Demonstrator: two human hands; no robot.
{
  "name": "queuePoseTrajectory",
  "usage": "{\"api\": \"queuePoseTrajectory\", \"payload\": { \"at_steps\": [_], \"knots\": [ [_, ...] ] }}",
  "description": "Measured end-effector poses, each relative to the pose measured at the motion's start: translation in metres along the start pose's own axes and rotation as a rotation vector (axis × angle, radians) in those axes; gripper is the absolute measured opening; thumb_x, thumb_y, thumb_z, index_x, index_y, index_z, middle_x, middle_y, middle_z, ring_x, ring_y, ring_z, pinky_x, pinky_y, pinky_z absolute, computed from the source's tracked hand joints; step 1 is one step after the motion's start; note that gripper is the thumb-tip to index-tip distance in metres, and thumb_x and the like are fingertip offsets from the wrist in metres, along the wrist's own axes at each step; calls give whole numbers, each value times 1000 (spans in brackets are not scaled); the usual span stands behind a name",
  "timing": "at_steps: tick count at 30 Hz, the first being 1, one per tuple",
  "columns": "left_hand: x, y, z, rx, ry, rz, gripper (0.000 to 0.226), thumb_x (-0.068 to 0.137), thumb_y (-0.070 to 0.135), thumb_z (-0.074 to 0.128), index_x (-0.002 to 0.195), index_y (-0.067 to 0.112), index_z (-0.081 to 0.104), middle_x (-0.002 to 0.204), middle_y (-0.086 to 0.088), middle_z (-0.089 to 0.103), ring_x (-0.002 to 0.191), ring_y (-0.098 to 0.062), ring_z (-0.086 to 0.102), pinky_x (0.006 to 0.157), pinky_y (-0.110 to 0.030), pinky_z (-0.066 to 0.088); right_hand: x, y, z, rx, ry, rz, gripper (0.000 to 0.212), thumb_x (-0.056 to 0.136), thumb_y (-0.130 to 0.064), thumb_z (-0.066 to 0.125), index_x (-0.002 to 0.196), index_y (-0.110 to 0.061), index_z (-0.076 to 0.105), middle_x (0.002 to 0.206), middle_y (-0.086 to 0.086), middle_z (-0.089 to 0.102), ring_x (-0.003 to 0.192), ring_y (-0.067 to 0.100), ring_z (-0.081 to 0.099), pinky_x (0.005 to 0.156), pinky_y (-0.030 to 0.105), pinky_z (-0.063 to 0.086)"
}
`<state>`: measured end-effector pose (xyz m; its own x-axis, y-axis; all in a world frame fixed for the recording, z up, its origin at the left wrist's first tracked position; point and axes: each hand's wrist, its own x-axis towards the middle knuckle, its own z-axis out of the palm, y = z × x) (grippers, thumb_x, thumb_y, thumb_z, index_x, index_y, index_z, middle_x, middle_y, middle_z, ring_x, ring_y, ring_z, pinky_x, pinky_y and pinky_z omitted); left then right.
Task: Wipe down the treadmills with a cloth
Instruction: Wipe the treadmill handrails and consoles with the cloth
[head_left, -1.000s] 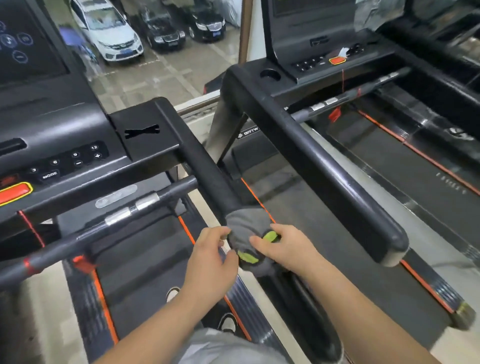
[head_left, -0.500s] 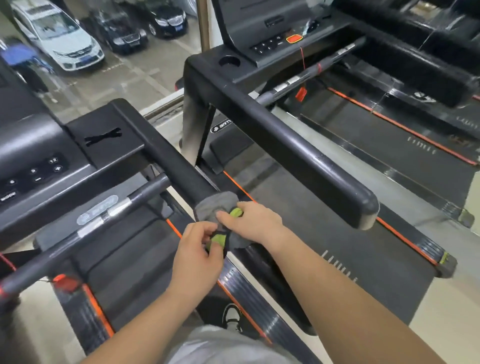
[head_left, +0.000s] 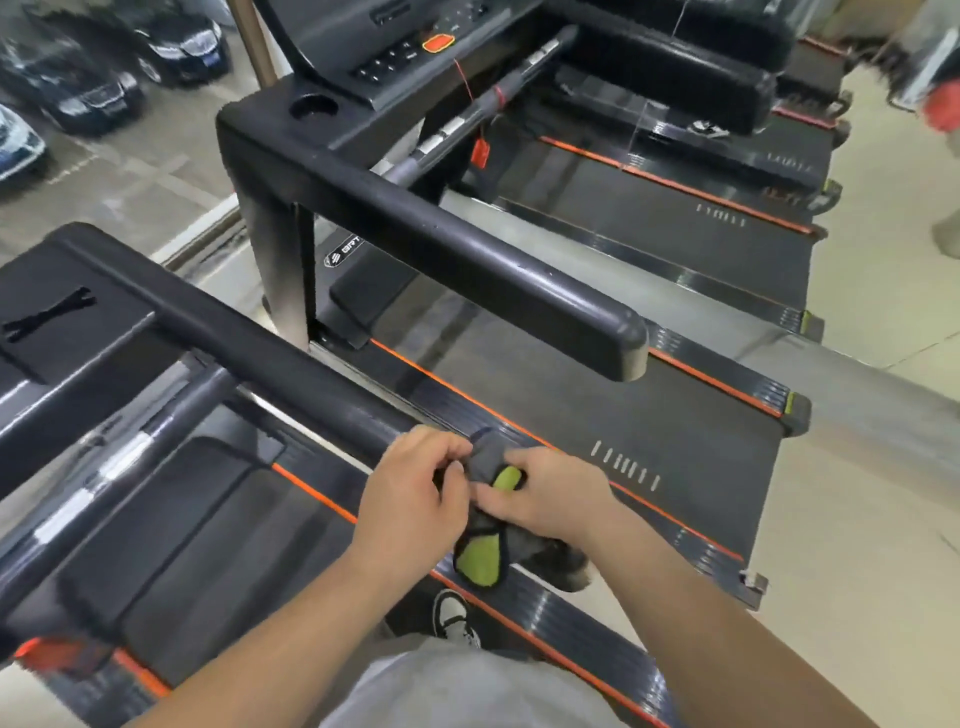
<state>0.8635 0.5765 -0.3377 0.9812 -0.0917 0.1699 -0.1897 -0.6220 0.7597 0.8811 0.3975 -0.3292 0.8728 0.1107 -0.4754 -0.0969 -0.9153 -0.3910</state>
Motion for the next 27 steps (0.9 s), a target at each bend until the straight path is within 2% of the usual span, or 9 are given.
{"api": "queuePoseTrajectory", "payload": {
  "at_steps": [4,7,9,11,14,16,19,24,27],
  "knots": [
    [12,18,12,14,-8,61,19,83,11,57,96,20,68,96,13,63,95,-14,60,87,-37,52,-5,-2,9,80,84,-20,44,78,-71,49,102,-36,60,93,-12,68,102,16,66,82,35,52],
    [15,23,18,-14,-38,118,19,85,9,57,97,17,69,96,10,64,94,-15,61,86,-39,53,-41,36,11,159,99,20,40,78,-73,61,109,-47,57,93,-18,64,98,5,62,83,32,51],
    [12,24,22,-25,-51,130,20,85,9,57,97,17,70,96,11,64,93,-15,61,84,-40,54,-64,65,14,365,72,56,36,80,-67,70,111,-53,59,101,-23,67,95,-3,63,86,30,53],
    [6,25,27,-38,-69,139,20,85,7,58,97,17,70,95,11,64,93,-15,61,82,-41,54,-78,85,18,579,23,68,30,83,-55,77,110,-48,67,101,-24,72,92,-3,67,87,34,57],
    [-3,24,29,-60,-87,153,21,85,6,58,97,17,70,96,11,64,95,-15,61,82,-40,53,-76,81,25,630,71,105,26,84,-54,76,107,-43,70,95,-23,74,90,-2,69,87,34,57],
    [-8,22,26,-61,-90,153,21,86,6,58,98,17,70,98,12,64,97,-14,61,83,-38,52,-66,61,25,570,124,131,27,85,-62,69,104,-43,68,91,-22,73,87,0,67,82,30,54],
    [-11,21,18,-72,-67,152,20,86,4,58,99,15,70,101,11,65,98,-15,63,84,-38,53,-40,23,15,238,154,159,39,83,-73,56,93,-35,61,95,-13,72,95,14,66,78,31,48],
    [-16,10,-2,-127,-45,112,22,86,2,56,98,15,70,101,10,65,94,-17,66,82,-38,55,10,-35,25,36,174,-2,15,88,-41,61,90,-30,51,108,0,68,108,31,65,74,37,40],
    [-15,-4,-23,-139,1,79,24,86,3,56,100,15,70,103,9,64,92,-14,66,78,-30,55,27,-63,30,0,168,-29,28,87,-39,63,110,-26,56,114,8,62,113,35,60,75,40,37]
  ]
}}
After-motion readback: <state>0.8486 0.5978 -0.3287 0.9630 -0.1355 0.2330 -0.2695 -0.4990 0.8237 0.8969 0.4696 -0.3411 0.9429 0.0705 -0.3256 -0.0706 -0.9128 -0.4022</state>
